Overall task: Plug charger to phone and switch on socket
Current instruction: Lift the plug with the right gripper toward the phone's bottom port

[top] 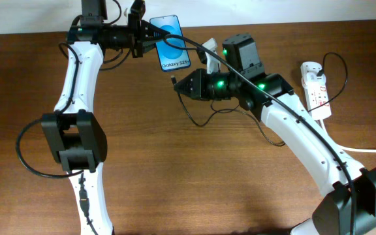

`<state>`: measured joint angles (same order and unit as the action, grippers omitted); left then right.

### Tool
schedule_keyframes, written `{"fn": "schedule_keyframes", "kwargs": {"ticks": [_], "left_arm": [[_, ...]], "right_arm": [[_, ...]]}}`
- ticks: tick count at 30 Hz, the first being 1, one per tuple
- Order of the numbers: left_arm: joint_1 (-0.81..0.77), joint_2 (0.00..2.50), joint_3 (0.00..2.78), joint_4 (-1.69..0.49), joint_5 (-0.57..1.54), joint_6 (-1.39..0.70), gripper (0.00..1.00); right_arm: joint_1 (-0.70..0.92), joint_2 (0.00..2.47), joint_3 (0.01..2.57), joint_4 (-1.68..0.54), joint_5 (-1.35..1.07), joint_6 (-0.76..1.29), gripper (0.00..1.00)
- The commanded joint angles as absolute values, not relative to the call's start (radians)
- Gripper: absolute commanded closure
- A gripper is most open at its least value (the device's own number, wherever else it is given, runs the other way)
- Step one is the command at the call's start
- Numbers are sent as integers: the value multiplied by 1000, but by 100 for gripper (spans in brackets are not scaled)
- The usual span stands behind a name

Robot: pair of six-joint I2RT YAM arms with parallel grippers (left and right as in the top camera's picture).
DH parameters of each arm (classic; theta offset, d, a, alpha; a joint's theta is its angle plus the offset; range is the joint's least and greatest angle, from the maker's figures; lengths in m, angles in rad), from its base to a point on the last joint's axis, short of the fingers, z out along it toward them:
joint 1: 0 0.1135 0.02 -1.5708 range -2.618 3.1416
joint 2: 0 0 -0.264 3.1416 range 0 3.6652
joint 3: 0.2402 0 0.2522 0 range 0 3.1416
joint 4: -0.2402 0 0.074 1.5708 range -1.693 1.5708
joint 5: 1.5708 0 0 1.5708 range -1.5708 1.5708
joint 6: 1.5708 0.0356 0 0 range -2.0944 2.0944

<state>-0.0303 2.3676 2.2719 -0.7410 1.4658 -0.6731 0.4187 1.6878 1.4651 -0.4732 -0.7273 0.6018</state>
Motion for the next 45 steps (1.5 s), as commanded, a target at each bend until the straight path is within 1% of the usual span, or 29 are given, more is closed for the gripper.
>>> {"fn": "schedule_keyframes", "kwargs": {"ticks": [1,4,6,9,10,12,16,19,24,45], "left_arm": [[-19,2357,2284,-735,1497,-656,100],[-19,2357,2284,-748,1505,-568,100],[-24,2357,2284,-782,1505,-551,100],[-25,2357,2284,-790,1531,-551,100],[-25,2357,2284,-800,1531,-551,100],[-27,2357,2284,-807,1542,-551,100],[-48,2357,2284,-807,1560,-551,100],[-64,2357,2284,-805,1560,-551,100],[-76,2357,2284,-805,1557,-551,100],[-88,2357,2284,-805,1574,-525,100]], "right_arm": [[413,1623,1474,-529,-704,533,96],[411,1542,1473,-601,-668,483,96],[419,1491,1428,-586,-659,484,96],[418,1440,1290,-453,-656,549,96],[420,1421,1202,-315,-677,591,96],[426,1419,1113,-194,-677,627,96],[424,1428,1060,-97,-666,646,96],[424,1436,1060,-79,-621,671,96],[424,1456,1060,-28,-614,690,96],[424,1464,1060,-19,-571,697,96]]}}
